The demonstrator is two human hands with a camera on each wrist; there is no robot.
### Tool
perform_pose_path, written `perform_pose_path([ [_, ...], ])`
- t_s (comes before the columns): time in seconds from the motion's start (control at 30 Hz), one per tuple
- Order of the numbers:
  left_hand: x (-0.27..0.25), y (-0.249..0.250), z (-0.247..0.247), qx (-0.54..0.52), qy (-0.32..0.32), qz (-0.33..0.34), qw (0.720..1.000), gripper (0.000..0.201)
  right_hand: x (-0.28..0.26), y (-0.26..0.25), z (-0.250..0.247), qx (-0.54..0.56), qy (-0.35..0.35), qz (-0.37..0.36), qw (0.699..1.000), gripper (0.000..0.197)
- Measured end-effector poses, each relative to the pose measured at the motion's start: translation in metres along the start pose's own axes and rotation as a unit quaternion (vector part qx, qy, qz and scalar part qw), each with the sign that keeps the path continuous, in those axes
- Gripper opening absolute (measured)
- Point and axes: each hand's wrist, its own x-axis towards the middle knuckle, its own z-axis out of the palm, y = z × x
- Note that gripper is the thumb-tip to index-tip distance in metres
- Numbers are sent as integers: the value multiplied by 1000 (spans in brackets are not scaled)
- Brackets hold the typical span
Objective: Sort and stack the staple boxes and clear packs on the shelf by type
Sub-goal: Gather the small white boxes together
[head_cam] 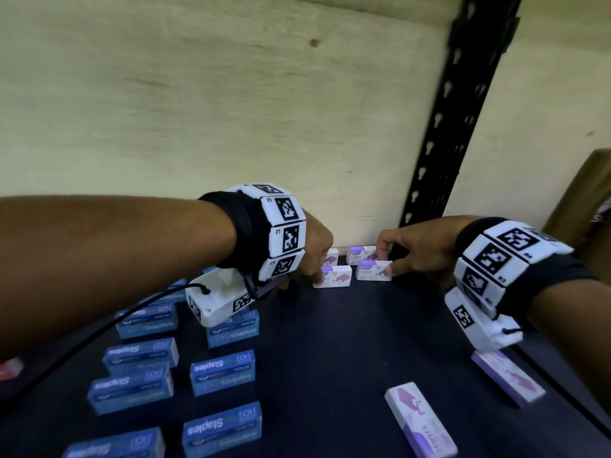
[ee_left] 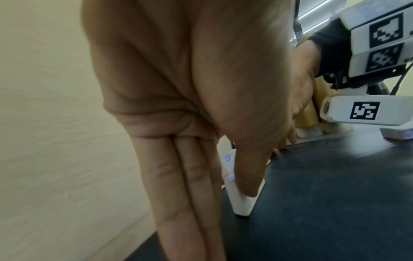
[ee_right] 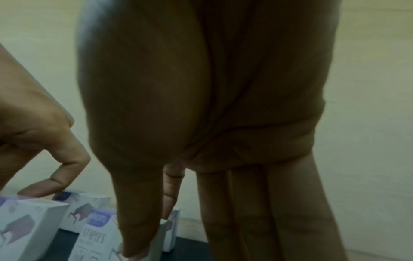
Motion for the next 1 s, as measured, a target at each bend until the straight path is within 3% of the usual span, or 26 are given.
perform_pose_path([
  [0.17,-5,4,-1,0,19,-11,1000,40,3,2,1,2,-4,8,1000,32],
  [0.33,-23,11,-1,124,87,-8,988,37,-10,1,1,21,-11,68,997,51],
  [0.47,-47,27,-7,199,145,64,967,36,-26,3,-1,25,-68,82,994,22],
  [0.53,-59,40,-4,184,116,118,969,29,-35,8,-1,68,-105,92,988,29],
  [0.6,-70,53,5,183,84,166,965,26,-49,11,-2,34,-127,102,986,32],
  [0.73,-85,75,31,189,39,234,953,41,-75,6,2,-48,-165,137,976,61],
  [0.87,-90,85,43,198,15,265,944,52,-90,10,11,-51,-205,167,963,36],
  [1.0,-90,89,50,203,9,289,935,45,-98,18,21,-49,-190,167,966,22],
])
